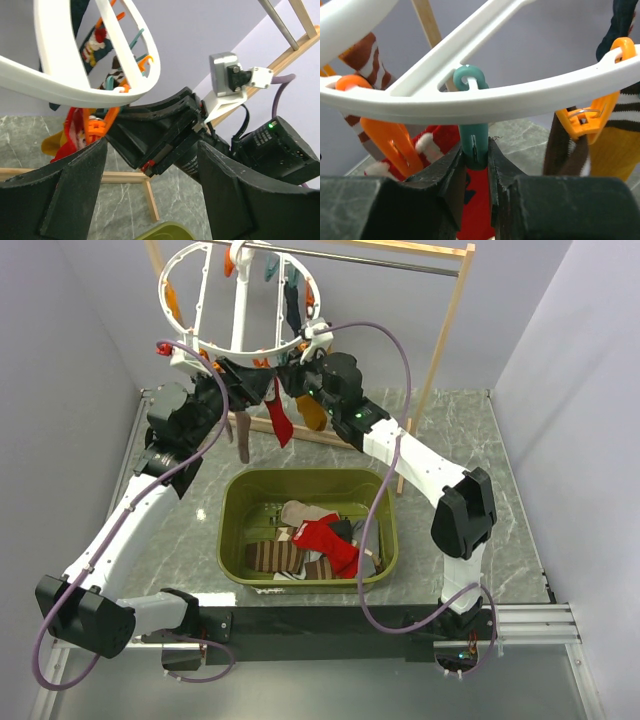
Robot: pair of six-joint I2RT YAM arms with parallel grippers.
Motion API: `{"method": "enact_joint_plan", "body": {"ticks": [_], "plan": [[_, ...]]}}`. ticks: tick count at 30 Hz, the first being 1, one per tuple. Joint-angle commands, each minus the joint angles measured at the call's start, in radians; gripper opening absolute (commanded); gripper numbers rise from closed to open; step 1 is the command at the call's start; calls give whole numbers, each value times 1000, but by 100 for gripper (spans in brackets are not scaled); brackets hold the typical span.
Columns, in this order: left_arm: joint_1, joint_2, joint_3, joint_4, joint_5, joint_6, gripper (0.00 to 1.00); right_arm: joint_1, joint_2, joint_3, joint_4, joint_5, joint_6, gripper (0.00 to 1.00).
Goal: Clip the socks to the hanger
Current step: Open the clamp at the hanger.
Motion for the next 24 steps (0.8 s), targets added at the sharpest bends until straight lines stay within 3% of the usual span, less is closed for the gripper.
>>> {"method": "enact_joint_plan", "body": {"ticks": [1, 10, 13, 20, 24], "plan": [[1, -21, 37, 52, 51, -8, 77, 6, -72, -33, 33, -32, 27, 18], [-79, -24, 14, 55, 33, -51, 74, 8, -196, -135, -15, -66, 64, 18], [-114, -18, 19, 28, -33, -57, 74, 8, -222, -158, -16, -78, 64, 18], [-122, 8, 43, 71, -36, -132, 74, 9, -234, -153, -83, -135, 70, 17], [-124, 35, 73, 40, -113, -138, 72, 9, -250, -164, -93, -146, 68, 16]]}}
